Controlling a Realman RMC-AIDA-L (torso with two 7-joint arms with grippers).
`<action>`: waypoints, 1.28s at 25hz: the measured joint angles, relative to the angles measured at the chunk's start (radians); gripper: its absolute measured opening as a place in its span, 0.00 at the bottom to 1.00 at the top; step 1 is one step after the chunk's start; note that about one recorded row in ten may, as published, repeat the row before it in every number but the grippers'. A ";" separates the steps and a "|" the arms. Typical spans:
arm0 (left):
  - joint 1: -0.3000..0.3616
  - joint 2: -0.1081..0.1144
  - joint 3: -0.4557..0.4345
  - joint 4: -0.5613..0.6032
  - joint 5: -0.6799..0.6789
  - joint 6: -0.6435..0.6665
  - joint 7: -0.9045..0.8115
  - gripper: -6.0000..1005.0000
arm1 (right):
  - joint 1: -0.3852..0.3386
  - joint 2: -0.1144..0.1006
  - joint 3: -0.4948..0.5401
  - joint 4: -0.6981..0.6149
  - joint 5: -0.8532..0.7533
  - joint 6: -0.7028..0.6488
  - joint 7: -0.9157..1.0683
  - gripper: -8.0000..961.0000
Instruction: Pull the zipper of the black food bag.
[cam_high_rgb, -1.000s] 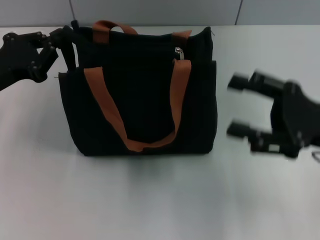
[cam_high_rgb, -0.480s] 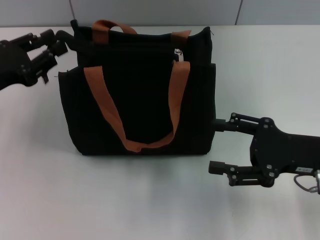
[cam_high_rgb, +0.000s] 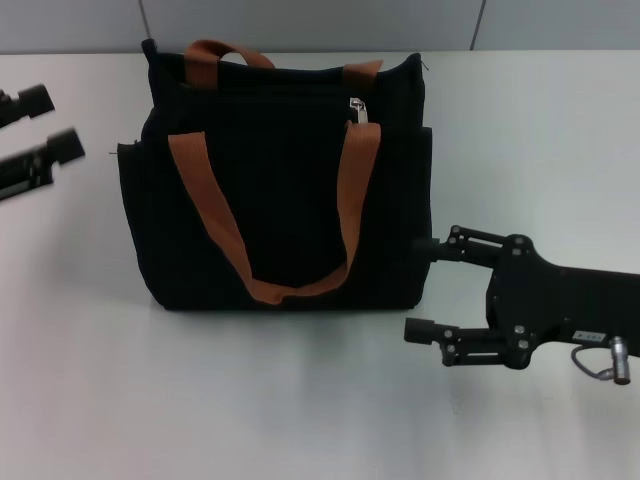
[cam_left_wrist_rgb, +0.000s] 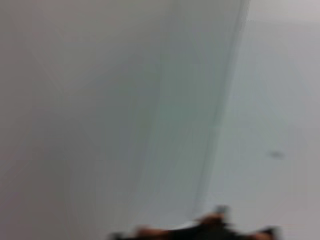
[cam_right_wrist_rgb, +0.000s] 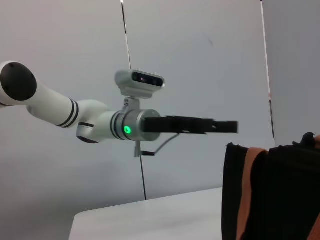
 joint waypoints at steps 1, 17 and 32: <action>0.000 0.000 0.000 0.000 0.000 0.000 0.000 0.63 | 0.007 0.000 -0.001 0.025 -0.002 0.002 -0.014 0.85; 0.021 -0.108 0.256 -0.025 0.191 0.128 0.268 0.78 | 0.053 0.003 -0.012 0.148 -0.079 0.072 -0.084 0.85; 0.037 -0.109 0.265 -0.075 0.192 0.106 0.319 0.78 | 0.056 0.005 -0.027 0.160 -0.078 0.072 -0.092 0.85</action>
